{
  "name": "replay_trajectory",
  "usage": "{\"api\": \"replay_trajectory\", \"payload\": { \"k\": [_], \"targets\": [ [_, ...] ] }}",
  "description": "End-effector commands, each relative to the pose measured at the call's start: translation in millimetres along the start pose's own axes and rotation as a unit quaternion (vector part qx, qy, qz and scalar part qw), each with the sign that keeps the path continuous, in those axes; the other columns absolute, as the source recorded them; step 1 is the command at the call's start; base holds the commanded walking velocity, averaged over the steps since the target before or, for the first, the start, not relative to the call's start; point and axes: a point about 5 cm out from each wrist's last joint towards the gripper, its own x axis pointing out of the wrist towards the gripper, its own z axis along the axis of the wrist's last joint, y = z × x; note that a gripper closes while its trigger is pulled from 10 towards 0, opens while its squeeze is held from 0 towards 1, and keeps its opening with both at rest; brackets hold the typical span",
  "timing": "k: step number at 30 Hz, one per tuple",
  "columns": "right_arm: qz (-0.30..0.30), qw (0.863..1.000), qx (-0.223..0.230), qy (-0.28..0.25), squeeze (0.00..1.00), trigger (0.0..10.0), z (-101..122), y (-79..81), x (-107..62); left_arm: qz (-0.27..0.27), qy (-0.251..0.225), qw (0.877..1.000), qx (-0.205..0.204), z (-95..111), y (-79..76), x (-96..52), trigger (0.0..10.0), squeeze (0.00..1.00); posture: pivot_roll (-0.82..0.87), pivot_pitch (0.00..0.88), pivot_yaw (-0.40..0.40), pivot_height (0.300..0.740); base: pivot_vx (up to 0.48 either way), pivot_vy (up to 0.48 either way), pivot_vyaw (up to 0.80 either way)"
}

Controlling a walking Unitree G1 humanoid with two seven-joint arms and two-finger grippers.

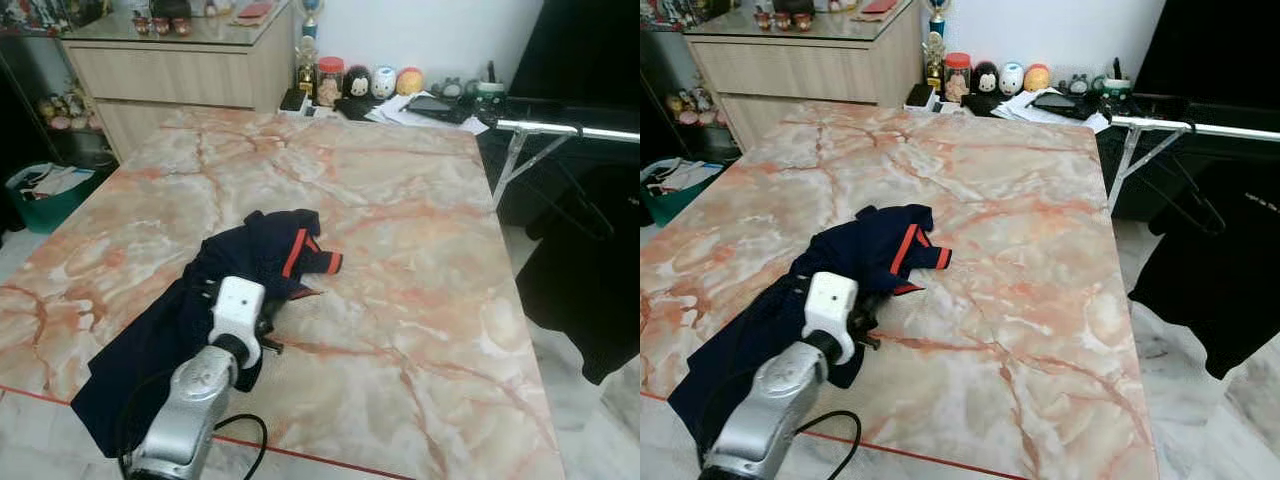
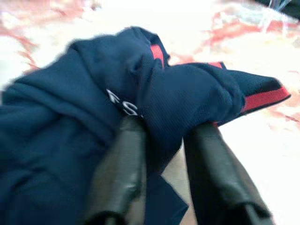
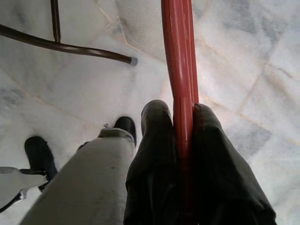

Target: Hang hanger

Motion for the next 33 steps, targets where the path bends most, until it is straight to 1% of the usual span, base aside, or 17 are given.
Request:
{"api": "replay_trajectory", "payload": {
  "k": [1, 2, 4, 6, 8, 9, 10, 12, 13, 15, 18, 19, 20, 22, 25, 28, 33],
  "targets": [
    [-0.003, 1.0, -0.003, -0.006, 0.0, 10.0, 1.7, -1.9, 0.2, 0.005, -0.016, 1.0, 0.01, 5.7, 3.5, -4.8, 10.0, 1.0, 0.11, 0.0, -0.053, 0.74, 0.0, 0.0, 0.0],
    [-0.003, 1.0, -0.003, -0.006, 0.0, 10.0, 1.8, -2.7, 0.3, 0.011, -0.023, 1.0, 0.003, 7.7, 6.3, -11.7, 10.0, 1.0, 0.12, 0.0, -0.054, 0.74, 0.0, 0.0, 0.0],
    [-0.003, 1.0, -0.004, -0.006, 0.0, 10.0, 1.8, -3.2, 0.3, 0.013, -0.026, 1.0, 0.002, 8.6, 7.3, -16.4, 10.0, 1.0, 0.12, 0.0, -0.055, 0.74, 0.0, 0.0, 0.0],
    [-0.001, 1.0, -0.007, -0.005, 0.0, 10.0, 2.0, -3.7, 0.4, 0.012, -0.027, 1.0, 0.004, 9.7, 7.4, -24.6, 10.0, 1.0, 0.13, 0.0, -0.057, 0.74, 0.0, 0.0, 0.0],
    [-0.001, 1.0, -0.008, -0.005, 0.0, 10.0, 2.0, -3.7, 0.4, 0.011, -0.028, 1.0, 0.004, 9.8, 7.3, -25.3, 10.0, 1.0, 0.13, 0.0, -0.057, 0.74, 0.0, 0.0, 0.0],
    [0.003, 1.0, -0.014, -0.005, 0.0, 10.0, 2.1, -3.7, 0.5, 0.012, -0.025, 1.0, 0.005, 8.1, 7.9, -32.7, 10.0, 1.0, 0.14, 0.0, -0.061, 0.74, 0.0, 0.0, 0.0],
    [0.003, 1.0, -0.014, -0.005, 0.0, 10.0, 2.1, -3.7, 0.5, 0.012, -0.025, 1.0, 0.005, 8.1, 7.9, -32.7, 10.0, 1.0, 0.14, 0.0, -0.061, 0.74, 0.0, 0.0, 0.0],
    [0.003, 1.0, -0.016, -0.005, 0.0, 10.0, 1.8, -3.9, 0.4, 0.024, -0.022, 0.999, 0.007, 6.0, 10.7, -39.7, 10.0, 1.0, 0.13, 0.0, -0.06, 0.74, 0.0, 0.0, 0.0],
    [0.003, 1.0, -0.016, -0.005, 0.0, 10.0, 1.8, -3.9, 0.4, 0.024, -0.022, 0.999, 0.007, 6.0, 10.7, -39.7, 10.0, 1.0, 0.13, 0.0, -0.06, 0.74, 0.0, 0.0, 0.0],
    [0.003, 1.0, -0.016, -0.005, 0.0, 10.0, 1.6, -4.0, 0.3, 0.038, -0.016, 0.999, 0.009, 2.2, 14.7, -46.7, 10.0, 1.0, 0.13, 0.0, -0.06, 0.74, 0.0, 0.0, 0.0],
    [0.002, 1.0, -0.015, -0.004, 0.0, 10.0, 1.2, -4.7, 0.3, 0.09, -0.019, 0.996, 0.001, 0.3, 24.9, -54.6, 10.0, 1.0, 0.14, 0.0, -0.063, 0.74, 0.0, 0.0, 0.0],
    [0.003, 1.0, -0.016, -0.003, 0.0, 10.0, 1.0, -4.9, 0.3, 0.112, -0.022, 0.993, -0.002, 0.3, 29.2, -55.1, 10.0, 0.11, 0.14, 0.0, -0.065, 0.74, 0.0, 0.0, 0.0],
    [0.004, 1.0, -0.019, -0.002, 0.0, 10.0, 0.9, -4.9, 0.3, 0.139, -0.027, 0.99, -0.008, 0.4, 35.3, -54.6, 10.0, 0.0, 0.14, 0.0, -0.065, 0.74, 0.0, 0.0, 0.0],
    [0.004, 1.0, -0.02, -0.002, 0.0, 10.0, 0.9, -4.9, 0.3, 0.144, -0.029, 0.989, -0.009, 0.4, 36.5, -54.2, 10.0, 0.0, 0.14, 0.0, -0.065, 0.74, 0.0, 0.0, 0.0],
    [0.005, 1.0, -0.021, -0.002, 0.0, 10.0, 1.0, -5.0, 0.4, 0.15, -0.049, 0.987, -0.011, 4.0, 36.7, -50.6, 10.0, 0.0, 0.13, 0.0, -0.068, 0.74, 0.0, 0.0, 0.0],
    [0.005, 1.0, -0.019, -0.002, 0.0, 10.0, 1.0, -4.4, 0.4, 0.135, -0.061, 0.989, -0.021, 7.9, 30.2, -47.4, 10.0, 0.0, 0.13, 0.0, -0.069, 0.74, 0.0, -0.427, 0.0],
    [0.006, 1.0, -0.019, 0.0, 0.0, 10.0, 0.5, -3.5, 0.3, 0.136, -0.066, 0.988, -0.026, 9.0, 27.8, -47.3, 10.0, 0.0, 0.13, 0.0, -0.068, 0.74, 0.0, -0.48, 0.0]
  ]
}}
